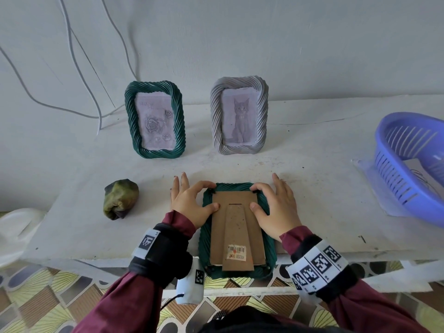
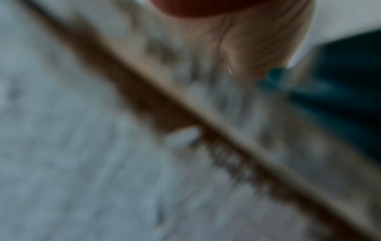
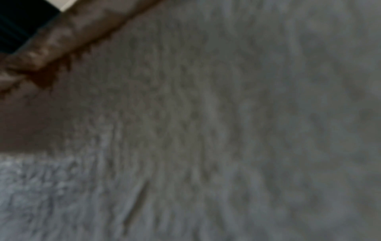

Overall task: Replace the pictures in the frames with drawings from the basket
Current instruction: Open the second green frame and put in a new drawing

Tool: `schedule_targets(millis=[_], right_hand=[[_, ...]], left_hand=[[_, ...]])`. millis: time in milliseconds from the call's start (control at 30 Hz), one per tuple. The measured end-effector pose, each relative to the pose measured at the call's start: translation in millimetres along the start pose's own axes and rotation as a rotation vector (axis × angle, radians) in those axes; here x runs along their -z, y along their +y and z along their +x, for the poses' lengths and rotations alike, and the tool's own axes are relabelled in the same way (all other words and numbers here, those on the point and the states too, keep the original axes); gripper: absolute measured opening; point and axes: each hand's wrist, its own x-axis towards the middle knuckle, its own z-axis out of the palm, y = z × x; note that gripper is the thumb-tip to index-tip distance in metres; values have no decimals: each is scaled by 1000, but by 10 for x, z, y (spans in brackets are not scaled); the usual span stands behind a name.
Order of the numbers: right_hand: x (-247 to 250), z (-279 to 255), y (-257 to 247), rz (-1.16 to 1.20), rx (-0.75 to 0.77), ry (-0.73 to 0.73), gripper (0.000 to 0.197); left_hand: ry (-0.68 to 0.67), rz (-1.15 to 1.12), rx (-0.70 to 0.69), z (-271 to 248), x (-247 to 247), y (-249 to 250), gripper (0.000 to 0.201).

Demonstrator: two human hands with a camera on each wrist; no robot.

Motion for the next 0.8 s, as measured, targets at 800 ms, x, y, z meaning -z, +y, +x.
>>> schedule_targets(millis=[800], right_hand=[[319,-333,320,79,369,-142,41]], left_hand=[[-346,127,-486,-541,-15,-222,59]])
